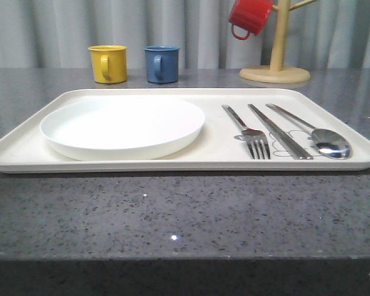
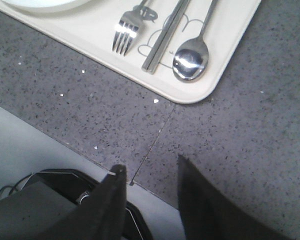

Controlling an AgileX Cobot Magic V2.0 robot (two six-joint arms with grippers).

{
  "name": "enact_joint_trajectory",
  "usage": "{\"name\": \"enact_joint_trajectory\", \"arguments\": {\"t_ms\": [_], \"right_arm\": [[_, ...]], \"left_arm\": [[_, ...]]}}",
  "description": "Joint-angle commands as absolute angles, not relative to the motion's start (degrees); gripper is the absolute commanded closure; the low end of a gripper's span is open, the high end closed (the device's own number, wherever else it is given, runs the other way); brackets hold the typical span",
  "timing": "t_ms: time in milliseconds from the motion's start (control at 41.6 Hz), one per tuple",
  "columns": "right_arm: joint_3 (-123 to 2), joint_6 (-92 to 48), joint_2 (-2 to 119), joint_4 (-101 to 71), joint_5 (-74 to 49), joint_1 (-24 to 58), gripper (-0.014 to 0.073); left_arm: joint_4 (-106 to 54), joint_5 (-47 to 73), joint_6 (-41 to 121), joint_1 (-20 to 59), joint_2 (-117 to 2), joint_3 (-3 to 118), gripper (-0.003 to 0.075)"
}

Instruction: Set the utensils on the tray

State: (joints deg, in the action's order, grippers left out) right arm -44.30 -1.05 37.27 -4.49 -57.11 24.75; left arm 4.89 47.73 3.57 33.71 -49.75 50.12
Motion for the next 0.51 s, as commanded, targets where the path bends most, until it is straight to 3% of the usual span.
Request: {"name": "enact_joint_trajectory", "arguments": {"t_ms": [0,144,217,241,481], "right_arm": [[-44.2,-1.6,34.72,-4.08,-51.18,24.74,0.0355],[-43.31,-1.6,33.13,-4.26,-50.2,24.74,0.0547],[-43.31,-1.6,33.13,-4.51,-50.1,24.74,0.0638],[-43.31,-1.6,33.13,-4.51,-49.82,24.74,0.0668],[-43.31,-1.6,33.13,-4.94,-49.47,24.74,0.0662]], "left_arm": [[4.72,44.06,3.53,34.2,-49.5,51.6,0.0442],[4.72,44.06,3.53,34.2,-49.5,51.6,0.0663],[4.72,44.06,3.53,34.2,-49.5,51.6,0.0738],[4.72,44.06,3.53,34.2,-49.5,51.6,0.0737],[4.72,43.83,3.53,34.2,-49.5,51.6,0.0738]]}}
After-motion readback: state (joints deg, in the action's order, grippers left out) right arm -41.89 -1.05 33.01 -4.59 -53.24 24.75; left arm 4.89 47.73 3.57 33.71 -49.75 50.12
